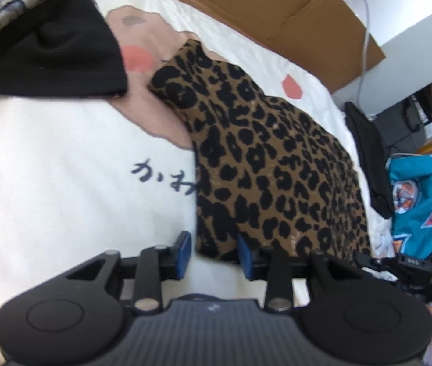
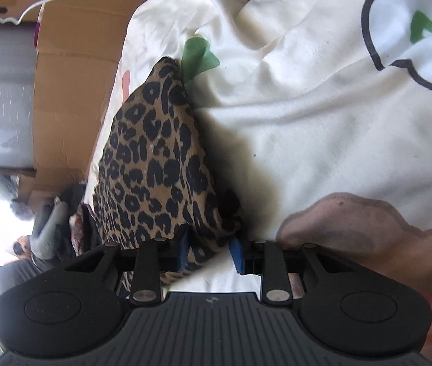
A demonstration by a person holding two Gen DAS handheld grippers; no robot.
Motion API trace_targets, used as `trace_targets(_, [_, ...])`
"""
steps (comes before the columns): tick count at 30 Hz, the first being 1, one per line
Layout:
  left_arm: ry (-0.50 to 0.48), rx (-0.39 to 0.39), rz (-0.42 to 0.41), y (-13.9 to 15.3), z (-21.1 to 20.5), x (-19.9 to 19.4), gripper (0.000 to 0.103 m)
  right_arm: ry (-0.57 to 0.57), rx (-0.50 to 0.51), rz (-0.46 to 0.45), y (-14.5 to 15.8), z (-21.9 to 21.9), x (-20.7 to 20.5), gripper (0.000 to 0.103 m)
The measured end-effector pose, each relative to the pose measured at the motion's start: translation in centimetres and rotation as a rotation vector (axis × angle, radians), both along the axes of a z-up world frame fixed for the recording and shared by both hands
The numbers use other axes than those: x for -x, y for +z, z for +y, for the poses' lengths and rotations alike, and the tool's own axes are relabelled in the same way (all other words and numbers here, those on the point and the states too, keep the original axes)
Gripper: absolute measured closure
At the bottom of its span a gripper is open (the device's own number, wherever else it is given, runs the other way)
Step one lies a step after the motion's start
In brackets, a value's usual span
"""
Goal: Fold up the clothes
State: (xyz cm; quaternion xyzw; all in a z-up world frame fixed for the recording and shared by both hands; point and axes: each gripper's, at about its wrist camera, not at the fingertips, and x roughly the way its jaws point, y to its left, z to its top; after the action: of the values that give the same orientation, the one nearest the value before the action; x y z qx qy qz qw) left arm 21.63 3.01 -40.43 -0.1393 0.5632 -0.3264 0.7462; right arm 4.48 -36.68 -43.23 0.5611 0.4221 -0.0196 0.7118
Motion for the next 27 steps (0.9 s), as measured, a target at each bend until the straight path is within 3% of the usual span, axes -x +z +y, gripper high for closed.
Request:
trace_targets(1, [0.001,0.01,0.008,0.0,0.0,0.0,0.068,-0.003,-0.005,0.0,0.0,0.0,0.0,0.08])
trace_targets(2, [-0.004,0.017,0.02,-0.1,-0.1,-0.1,0.073,-0.005,-0.01,0.0,0.0,0.0,0.0,0.082])
trace_targets(3, [-0.01,0.024,0.033,-0.1,-0.1,-0.1,0.091,-0.008,-0.014,-0.001,0.0,0.0,0.0,0.086])
trace_targets(4, [-0.018,0.034,0.047,-0.2,-0.1,-0.1,0.095,-0.005,-0.01,-0.005,0.1,0.0,0.0,0.089])
trace_targets(13, [0.015,0.049,0.036,1.3,1.3,-0.1,0.099,0.015,-0.014,-0.009,1.4,0.9,0.3,0.094])
trace_targets(27, [-0.014,0.027,0.066,3.6,3.9,2.4,0.099,0.159,-0.032,0.04,2.5,2.3,2.2,0.094])
